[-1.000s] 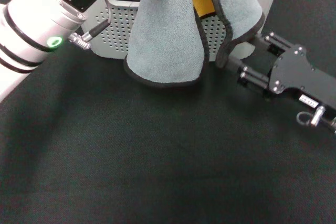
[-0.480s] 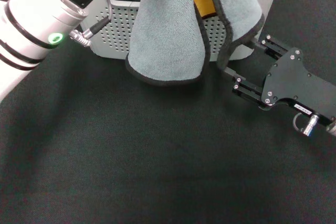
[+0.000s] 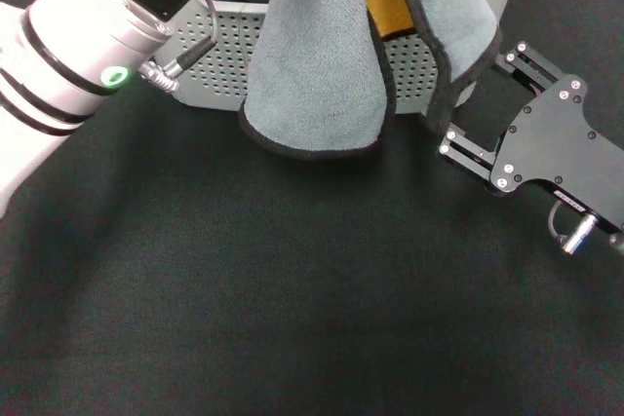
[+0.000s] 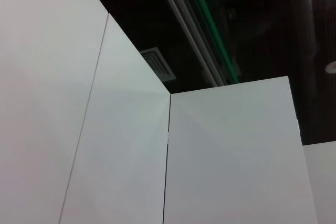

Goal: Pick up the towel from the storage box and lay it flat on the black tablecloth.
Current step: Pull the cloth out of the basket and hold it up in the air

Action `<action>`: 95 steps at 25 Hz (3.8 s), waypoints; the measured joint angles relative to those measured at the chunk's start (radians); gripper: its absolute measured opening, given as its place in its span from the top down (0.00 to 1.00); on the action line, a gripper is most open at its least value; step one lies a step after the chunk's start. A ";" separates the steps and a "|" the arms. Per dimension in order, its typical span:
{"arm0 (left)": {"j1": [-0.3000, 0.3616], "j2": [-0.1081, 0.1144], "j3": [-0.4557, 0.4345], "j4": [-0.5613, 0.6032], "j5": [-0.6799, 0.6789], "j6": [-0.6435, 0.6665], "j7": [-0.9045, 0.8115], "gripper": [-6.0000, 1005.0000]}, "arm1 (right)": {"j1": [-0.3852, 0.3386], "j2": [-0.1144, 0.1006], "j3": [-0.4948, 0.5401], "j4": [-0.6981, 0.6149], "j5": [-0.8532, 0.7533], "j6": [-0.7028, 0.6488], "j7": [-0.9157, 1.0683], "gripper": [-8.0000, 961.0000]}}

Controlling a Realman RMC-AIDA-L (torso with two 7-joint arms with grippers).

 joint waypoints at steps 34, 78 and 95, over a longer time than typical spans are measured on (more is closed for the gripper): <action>0.005 0.000 0.024 -0.015 -0.064 -0.025 0.042 0.99 | -0.070 0.000 0.081 0.000 0.000 0.105 -0.036 0.31; 0.006 0.002 0.019 -0.071 -0.098 -0.082 0.062 0.99 | -0.224 -0.009 0.135 -0.677 -0.688 -0.354 -0.041 0.33; -0.004 0.003 0.024 -0.088 -0.125 -0.079 0.067 0.99 | -0.207 -0.009 0.148 -0.683 -0.694 -0.403 -0.041 0.34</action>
